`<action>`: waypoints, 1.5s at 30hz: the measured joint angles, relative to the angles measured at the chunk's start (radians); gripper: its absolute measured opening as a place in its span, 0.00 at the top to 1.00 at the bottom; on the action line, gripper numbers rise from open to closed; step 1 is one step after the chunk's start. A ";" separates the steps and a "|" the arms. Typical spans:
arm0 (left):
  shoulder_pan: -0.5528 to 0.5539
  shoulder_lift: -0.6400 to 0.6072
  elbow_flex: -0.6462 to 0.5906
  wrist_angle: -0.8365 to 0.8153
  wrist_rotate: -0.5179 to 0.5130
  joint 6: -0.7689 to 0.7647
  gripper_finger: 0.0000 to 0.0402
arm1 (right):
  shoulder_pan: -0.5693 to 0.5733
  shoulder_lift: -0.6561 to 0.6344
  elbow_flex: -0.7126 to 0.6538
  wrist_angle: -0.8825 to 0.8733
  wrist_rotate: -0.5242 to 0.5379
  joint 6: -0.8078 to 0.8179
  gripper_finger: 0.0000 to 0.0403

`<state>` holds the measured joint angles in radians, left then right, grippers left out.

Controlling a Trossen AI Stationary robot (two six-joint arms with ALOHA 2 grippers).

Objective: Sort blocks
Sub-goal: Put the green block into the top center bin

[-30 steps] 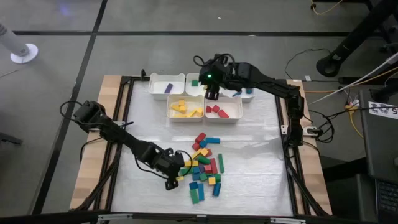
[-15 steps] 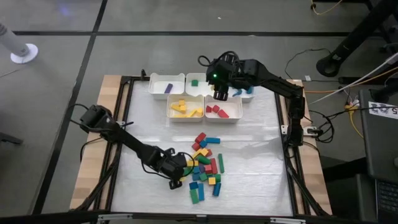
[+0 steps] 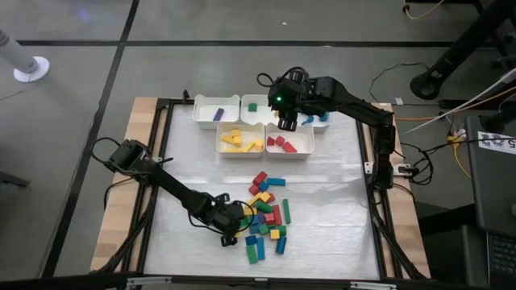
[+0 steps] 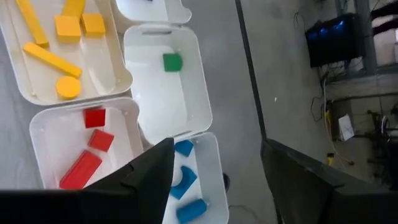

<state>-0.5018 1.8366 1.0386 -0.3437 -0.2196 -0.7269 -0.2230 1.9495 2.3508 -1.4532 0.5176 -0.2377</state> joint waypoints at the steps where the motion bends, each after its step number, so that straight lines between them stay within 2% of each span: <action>1: 0.001 0.000 0.000 -0.001 -0.002 0.009 0.60 | 0.000 0.000 0.000 -0.017 -0.015 0.023 0.41; 4: 0.006 0.000 0.000 0.003 0.004 0.028 0.71 | 0.000 0.000 0.000 -0.101 -0.093 0.130 0.41; 8: 0.008 -0.013 0.000 -0.007 0.034 0.052 0.71 | 0.000 -0.007 -0.015 -0.117 -0.274 0.272 0.41; 11: 0.011 -0.057 -0.001 -0.039 0.083 0.092 0.71 | 0.000 -0.019 -0.014 -0.119 -0.425 0.294 0.41; 14: 0.017 -0.116 -0.001 -0.077 0.143 0.126 0.71 | 0.002 -0.029 -0.013 -0.119 -0.491 0.294 0.41; 23: 0.108 -0.352 -0.001 -0.192 0.147 0.252 0.71 | 0.000 -0.085 -0.020 -0.116 -0.484 0.364 0.41; 26: 0.176 -0.427 0.000 -0.242 0.104 0.359 0.71 | 0.011 -0.119 -0.055 -0.116 -0.483 0.435 0.41; 30: 0.312 -0.496 0.000 -0.275 0.026 0.546 0.71 | 0.041 -0.170 -0.169 -0.116 -0.469 0.520 0.41; 34: 0.491 -0.515 0.000 -0.232 -0.002 0.717 0.71 | 0.097 -0.226 -0.328 -0.119 -0.455 0.642 0.41; 40: 0.761 -0.482 0.000 -0.050 0.013 0.929 0.70 | 0.200 -0.254 -0.537 -0.113 -0.454 0.893 0.41; 45: 0.933 -0.425 0.000 0.107 0.097 1.030 0.70 | 0.284 -0.251 -0.685 -0.007 -0.454 1.107 0.41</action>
<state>0.4314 1.4116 1.0382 -0.2365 -0.1223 0.3035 0.0615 1.6981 1.6660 -1.4604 0.0632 0.8692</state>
